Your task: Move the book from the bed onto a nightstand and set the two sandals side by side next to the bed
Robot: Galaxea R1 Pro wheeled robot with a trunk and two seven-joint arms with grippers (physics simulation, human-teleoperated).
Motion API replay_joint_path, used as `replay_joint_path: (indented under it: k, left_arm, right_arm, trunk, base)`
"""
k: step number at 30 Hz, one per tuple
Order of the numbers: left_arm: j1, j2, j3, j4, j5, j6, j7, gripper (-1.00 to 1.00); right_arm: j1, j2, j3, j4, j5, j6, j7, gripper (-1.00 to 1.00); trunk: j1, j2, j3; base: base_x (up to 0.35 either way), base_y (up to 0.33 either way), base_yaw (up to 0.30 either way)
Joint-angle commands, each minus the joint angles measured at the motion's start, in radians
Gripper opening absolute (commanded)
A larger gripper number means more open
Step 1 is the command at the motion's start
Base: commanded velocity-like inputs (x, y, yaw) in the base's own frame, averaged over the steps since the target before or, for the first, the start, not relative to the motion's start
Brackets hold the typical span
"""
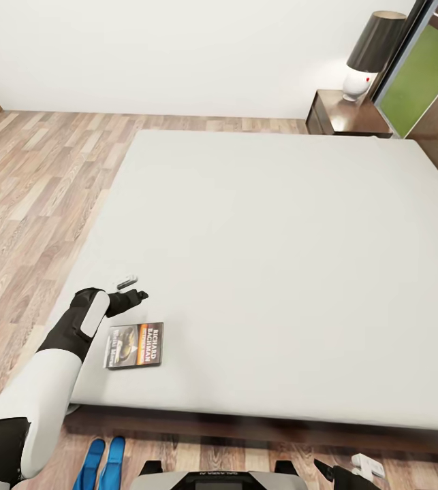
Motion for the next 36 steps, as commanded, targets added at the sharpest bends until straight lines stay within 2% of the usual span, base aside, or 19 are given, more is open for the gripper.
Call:
replay_joint_path:
  k: [1,10,19,31,36]
  left_arm:
    - [0.000,0.000,0.001,-0.001,0.011,0.004,0.008,1.00]
    - [0.001,0.000,0.000,-0.001,0.011,0.004,0.008,1.00]
    - [0.001,-0.001,0.000,-0.001,0.011,0.004,0.008,1.00]
    - [0.001,-0.001,0.001,0.000,0.012,0.004,0.007,1.00]
    - [0.001,-0.001,0.000,0.000,0.012,0.004,0.007,1.00]
  right_arm:
    - [0.000,0.000,-0.008,0.002,0.006,-0.003,0.004,1.00]
    - [-0.001,-0.001,-0.008,0.002,0.006,-0.003,0.004,1.00]
    - [-0.001,-0.001,-0.008,0.002,0.006,-0.003,0.004,1.00]
    - [-0.001,-0.001,-0.008,0.002,0.006,-0.003,0.004,1.00]
    - [0.000,-0.001,-0.008,0.002,0.006,-0.003,0.004,1.00]
  trunk:
    - [0.004,-0.008,-0.004]
    - [0.038,-0.071,-0.032]
    - [0.038,-0.071,-0.032]
    - [0.084,-0.155,-0.070]
    - [0.084,-0.155,-0.070]
  base:
    - [0.000,0.000,0.000]
    - [0.000,0.000,0.000]
    - [0.000,0.000,0.000]
    - [0.000,0.000,0.000]
    - [0.000,0.000,0.000]
